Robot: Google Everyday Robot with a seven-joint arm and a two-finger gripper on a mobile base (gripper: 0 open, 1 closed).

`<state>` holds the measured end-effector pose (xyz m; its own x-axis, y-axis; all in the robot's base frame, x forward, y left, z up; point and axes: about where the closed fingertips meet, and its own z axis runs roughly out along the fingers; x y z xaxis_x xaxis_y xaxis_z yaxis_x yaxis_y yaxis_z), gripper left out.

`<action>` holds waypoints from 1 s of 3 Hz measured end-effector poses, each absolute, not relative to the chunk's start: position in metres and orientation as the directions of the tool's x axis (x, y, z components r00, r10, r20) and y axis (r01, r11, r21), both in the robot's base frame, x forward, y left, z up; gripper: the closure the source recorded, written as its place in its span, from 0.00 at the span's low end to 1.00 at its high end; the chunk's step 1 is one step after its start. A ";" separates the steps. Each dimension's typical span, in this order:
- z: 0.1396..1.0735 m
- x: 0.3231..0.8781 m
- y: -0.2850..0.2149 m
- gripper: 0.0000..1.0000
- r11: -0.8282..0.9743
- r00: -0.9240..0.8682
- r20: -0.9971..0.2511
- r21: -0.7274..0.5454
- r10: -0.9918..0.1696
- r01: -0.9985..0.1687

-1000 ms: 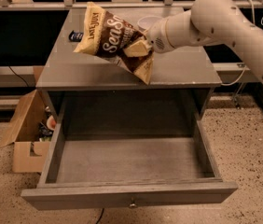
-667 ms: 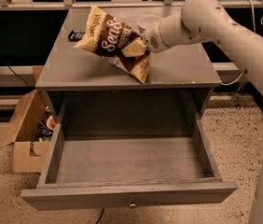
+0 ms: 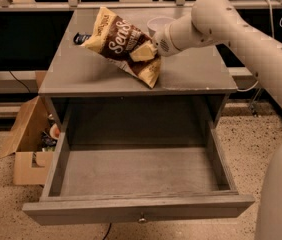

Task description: Pick brown chip bag from top drawer and place on counter

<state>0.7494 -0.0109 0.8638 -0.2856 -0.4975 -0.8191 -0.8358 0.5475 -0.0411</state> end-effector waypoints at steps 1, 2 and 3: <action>0.864 0.749 -0.011 0.27 0.547 -0.286 -0.819 -0.041 -0.498 -0.836; 0.869 0.748 -0.011 0.04 0.543 -0.276 -0.831 -0.037 -0.483 -0.839; 0.893 0.742 -0.020 0.00 0.540 -0.241 -0.878 -0.023 -0.413 -0.842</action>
Offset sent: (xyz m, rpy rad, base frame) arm -0.0039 -0.0048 0.0154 0.0471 -0.0244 0.0069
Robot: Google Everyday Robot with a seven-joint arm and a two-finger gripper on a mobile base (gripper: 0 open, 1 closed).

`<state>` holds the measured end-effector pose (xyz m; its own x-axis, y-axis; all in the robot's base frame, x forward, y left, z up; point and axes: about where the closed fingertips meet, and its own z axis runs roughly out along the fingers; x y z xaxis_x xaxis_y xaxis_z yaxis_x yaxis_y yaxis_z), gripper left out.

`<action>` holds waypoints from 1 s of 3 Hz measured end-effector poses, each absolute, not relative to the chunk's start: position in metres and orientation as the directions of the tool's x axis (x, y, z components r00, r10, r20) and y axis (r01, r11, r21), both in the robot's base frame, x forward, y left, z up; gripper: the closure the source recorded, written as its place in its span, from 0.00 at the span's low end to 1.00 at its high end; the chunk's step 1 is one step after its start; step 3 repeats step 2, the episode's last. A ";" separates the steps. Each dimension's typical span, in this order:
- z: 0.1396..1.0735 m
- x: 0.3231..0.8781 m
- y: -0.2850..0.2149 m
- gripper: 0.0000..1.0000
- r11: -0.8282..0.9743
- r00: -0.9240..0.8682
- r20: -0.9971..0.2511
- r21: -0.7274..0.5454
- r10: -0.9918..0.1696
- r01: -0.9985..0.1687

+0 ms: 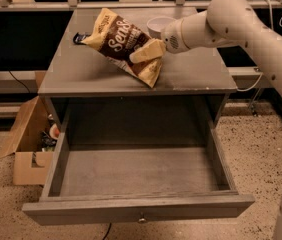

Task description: Pick brown chip bag from top drawer and place on counter

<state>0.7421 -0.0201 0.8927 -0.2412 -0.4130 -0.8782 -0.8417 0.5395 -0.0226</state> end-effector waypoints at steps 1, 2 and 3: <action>0.927 0.732 -0.041 0.00 0.548 -0.189 -0.932 -0.014 -0.311 -0.836; 0.951 0.722 -0.073 0.00 0.565 -0.156 -0.968 0.019 -0.195 -0.825; 0.951 0.722 -0.073 0.00 0.565 -0.156 -0.968 0.019 -0.195 -0.825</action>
Offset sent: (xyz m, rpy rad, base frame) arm -0.0343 -0.1046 0.0895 0.3699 -0.1533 -0.0693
